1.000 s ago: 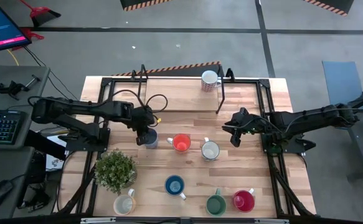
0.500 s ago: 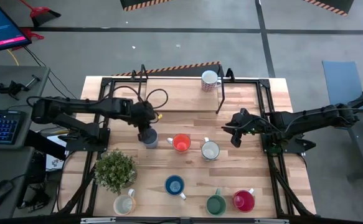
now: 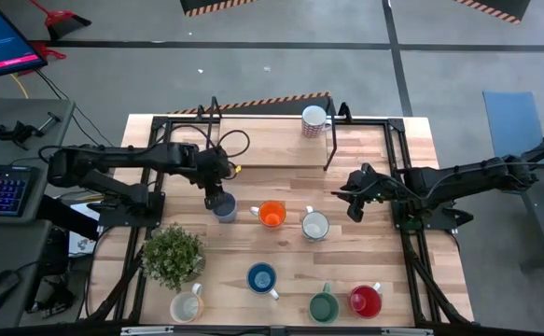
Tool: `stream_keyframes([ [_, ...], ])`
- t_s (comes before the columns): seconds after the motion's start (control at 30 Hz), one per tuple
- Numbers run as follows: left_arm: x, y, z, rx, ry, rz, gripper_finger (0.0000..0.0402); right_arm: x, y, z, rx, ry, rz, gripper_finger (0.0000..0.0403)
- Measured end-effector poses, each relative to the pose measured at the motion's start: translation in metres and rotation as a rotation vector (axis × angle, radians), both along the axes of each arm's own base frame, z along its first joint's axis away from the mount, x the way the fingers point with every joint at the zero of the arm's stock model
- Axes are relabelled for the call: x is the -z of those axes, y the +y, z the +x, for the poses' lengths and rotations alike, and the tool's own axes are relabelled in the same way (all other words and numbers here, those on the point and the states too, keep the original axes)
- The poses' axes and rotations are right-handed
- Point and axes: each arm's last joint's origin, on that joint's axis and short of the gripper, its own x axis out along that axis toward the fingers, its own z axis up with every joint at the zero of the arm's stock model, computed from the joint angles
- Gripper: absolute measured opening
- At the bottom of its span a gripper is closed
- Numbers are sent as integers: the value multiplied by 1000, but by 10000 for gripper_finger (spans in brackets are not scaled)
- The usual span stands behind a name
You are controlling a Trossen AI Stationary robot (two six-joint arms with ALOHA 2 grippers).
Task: Place coffee mugs
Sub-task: Put the light purple mug on the shelf
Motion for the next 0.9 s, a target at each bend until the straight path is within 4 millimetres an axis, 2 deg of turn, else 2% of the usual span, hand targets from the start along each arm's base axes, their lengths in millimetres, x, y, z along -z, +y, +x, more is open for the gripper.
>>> stream_keyframes([
  [0.17, 2, -6, 0, 61, 13, 24, 182, 0, 0, 0, 2, 4, -2, 115],
  [0.33, 11, -5, -3, 38, 46, 85, 182, 0, 0, 0, 2, 3, -2, 115],
  [0.63, 26, -8, -6, 50, 59, 84, 182, 0, 0, 0, 2, 3, -2, 115],
  [0.77, 28, -8, -4, 60, 70, 87, 182, 0, 0, 0, 3, 3, -2, 115],
  [0.9, 39, -7, 2, 77, 117, 81, 182, 0, 0, 0, 3, 3, -2, 115],
])
